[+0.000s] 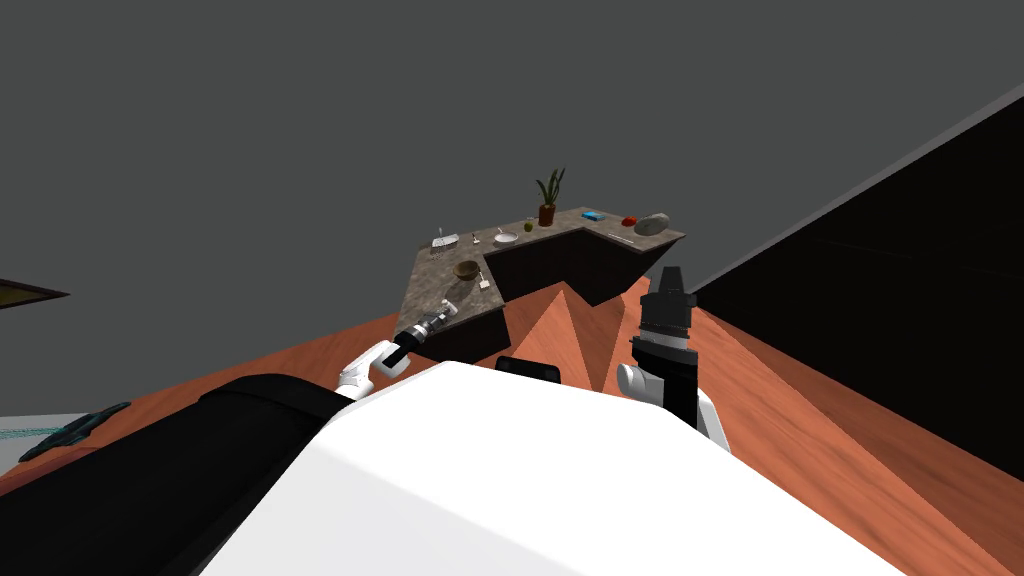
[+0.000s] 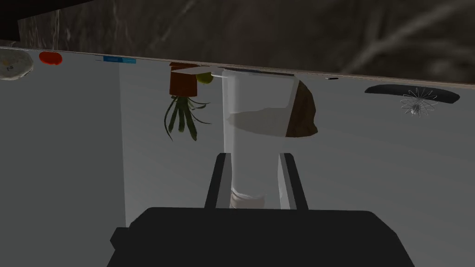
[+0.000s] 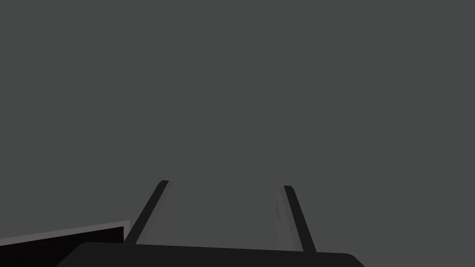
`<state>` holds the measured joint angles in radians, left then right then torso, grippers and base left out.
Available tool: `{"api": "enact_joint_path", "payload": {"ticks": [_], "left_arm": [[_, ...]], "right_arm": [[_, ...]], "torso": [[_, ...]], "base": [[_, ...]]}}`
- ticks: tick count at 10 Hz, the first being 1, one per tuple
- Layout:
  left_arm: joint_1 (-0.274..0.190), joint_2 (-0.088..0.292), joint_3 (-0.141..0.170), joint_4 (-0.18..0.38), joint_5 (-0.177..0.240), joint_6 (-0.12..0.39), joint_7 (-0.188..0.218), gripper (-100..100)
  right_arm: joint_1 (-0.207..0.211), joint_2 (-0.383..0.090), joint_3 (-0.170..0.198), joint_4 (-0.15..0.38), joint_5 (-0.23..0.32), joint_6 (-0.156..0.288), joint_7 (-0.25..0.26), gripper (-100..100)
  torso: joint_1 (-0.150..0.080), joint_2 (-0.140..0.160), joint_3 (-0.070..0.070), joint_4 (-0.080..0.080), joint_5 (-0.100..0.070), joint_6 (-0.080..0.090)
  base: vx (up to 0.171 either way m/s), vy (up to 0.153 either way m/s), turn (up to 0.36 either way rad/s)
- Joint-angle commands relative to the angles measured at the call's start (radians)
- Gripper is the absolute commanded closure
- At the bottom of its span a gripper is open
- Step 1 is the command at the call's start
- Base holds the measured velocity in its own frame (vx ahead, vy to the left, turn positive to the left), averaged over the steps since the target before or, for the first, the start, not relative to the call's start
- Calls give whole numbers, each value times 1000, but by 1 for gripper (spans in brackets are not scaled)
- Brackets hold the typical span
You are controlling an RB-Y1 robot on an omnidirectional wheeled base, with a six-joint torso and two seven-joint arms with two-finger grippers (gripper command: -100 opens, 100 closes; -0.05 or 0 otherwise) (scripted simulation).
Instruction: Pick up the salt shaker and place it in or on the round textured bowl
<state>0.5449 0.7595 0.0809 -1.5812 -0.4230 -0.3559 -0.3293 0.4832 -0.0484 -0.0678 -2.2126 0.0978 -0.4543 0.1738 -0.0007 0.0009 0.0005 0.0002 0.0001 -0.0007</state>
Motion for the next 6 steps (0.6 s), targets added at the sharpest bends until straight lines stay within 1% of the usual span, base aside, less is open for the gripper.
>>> {"api": "enact_joint_path", "payload": {"ticks": [1, 3, 4, 5, 6], "left_arm": [[0, 0, 0, 0, 0, 0, 0, 100], [0, 0, 0, 0, 0, 0, 0, 100], [0, 0, 0, 0, 0, 0, 0, 0], [26, 29, -3, -20, 9, 6, 22, -100], [52, 57, -6, -40, 17, 14, 45, -100]], "right_arm": [[0, 0, 0, 0, 0, 0, 0, 0], [0, 0, 0, 0, 0, 0, 0, 0], [0, 0, 0, 0, 0, 0, 0, 0], [0, 0, 0, 0, 0, 0, 0, 0], [0, 0, 0, 0, 0, 0, 0, 0]], "torso": [[0, 0, 0, 0, 0, 0], [1, 0, 0, 0, 0, 0], [0, 0, 0, 0, 0, 1], [0, -1, 0, 0, 0, 1], [1, -1, -1, 0, 0, 1]], "base": [[0, 0, 0], [0, 0, 0], [0, 0, 0], [10, 11, -34], [20, 30, -55]]}}
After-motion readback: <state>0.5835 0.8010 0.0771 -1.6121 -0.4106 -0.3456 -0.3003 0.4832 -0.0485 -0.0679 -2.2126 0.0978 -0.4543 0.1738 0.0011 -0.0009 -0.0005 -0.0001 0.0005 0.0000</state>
